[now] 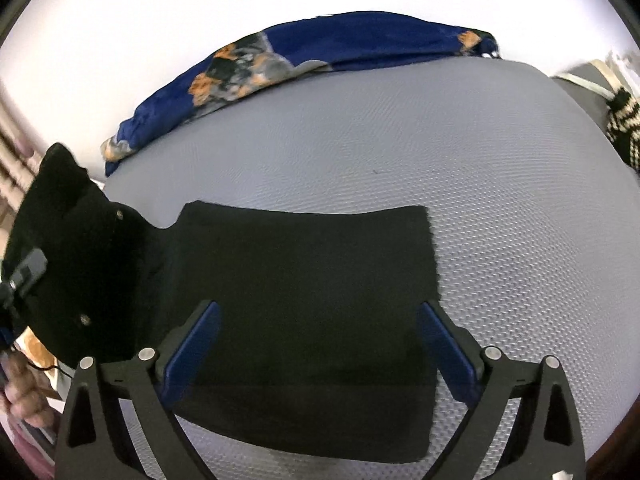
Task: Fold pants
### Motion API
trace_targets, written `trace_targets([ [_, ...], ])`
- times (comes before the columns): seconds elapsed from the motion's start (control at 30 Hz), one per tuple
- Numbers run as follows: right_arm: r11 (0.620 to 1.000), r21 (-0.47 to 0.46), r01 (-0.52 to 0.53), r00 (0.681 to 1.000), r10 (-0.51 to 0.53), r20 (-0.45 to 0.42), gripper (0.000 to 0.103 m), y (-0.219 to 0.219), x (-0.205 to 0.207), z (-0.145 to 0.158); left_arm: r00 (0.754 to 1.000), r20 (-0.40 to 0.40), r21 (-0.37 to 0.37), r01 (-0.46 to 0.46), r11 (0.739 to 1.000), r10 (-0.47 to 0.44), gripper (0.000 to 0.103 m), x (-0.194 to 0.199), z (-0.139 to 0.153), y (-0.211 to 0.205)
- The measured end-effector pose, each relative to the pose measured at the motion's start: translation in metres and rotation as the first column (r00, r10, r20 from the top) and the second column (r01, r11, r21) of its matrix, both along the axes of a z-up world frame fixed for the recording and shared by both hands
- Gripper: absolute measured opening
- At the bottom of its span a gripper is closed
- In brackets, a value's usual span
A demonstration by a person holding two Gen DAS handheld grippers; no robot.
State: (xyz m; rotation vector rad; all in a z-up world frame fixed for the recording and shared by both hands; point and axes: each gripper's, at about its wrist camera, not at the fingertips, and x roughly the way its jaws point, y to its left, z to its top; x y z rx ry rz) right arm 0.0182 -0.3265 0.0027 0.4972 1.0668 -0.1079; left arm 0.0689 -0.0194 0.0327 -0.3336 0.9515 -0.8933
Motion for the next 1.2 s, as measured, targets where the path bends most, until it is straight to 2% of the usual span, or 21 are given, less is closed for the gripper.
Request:
trace_targets([
  [0.2,0.993,0.093,0.068,0.998,-0.069,0.0,0.093,-0.029,-0.015,-0.011,0.987,-0.069,0.094,0.149,0.984,-0.143,0.025,-0.014,-0.034,-0.075],
  [0.37,0.985,0.134,0.105,0.994,-0.105,-0.001,0.092,-0.044,-0.025,-0.016,0.975,-0.095,0.237,0.216,0.947,-0.199,0.026,-0.026,-0.072,-0.118],
  [0.43,0.983,0.157,0.099,0.995,-0.1,0.002,0.092,-0.048,-0.025,-0.018,0.975,-0.079,0.283,0.222,0.933,-0.208,0.027,-0.032,-0.079,-0.127],
  [0.57,0.967,0.247,0.055,0.998,-0.062,0.021,0.092,-0.051,-0.026,-0.022,0.973,-0.04,0.334,0.226,0.915,-0.225,0.036,-0.044,-0.076,-0.14],
  [0.63,0.943,0.332,0.022,0.999,-0.035,0.032,0.092,-0.051,-0.022,-0.029,0.969,-0.018,0.361,0.236,0.902,-0.246,0.042,-0.05,-0.071,-0.141],
  [0.73,0.896,0.445,-0.009,1.0,-0.005,0.031,0.092,-0.052,-0.014,-0.045,0.958,-0.002,0.349,0.271,0.897,-0.288,0.05,-0.06,-0.06,-0.137],
  [0.8,0.883,0.469,-0.027,0.999,0.011,0.036,0.092,-0.05,-0.011,-0.052,0.955,0.007,0.326,0.278,0.904,-0.296,0.058,-0.061,-0.052,-0.126],
  [0.93,0.854,0.515,-0.067,0.998,0.058,0.034,0.091,-0.047,-0.005,-0.067,0.967,0.038,0.316,0.228,0.921,-0.253,0.058,-0.059,-0.04,-0.1],
  [1.03,0.843,0.528,-0.102,0.995,0.093,0.045,0.085,-0.043,0.0,-0.071,0.985,0.06,0.338,0.131,0.932,-0.16,0.059,-0.047,-0.038,-0.074],
  [1.2,0.833,0.53,-0.158,0.987,0.131,0.088,0.081,-0.039,0.013,-0.076,0.998,0.052,0.376,0.008,0.927,-0.029,0.059,-0.026,-0.048,-0.037],
])
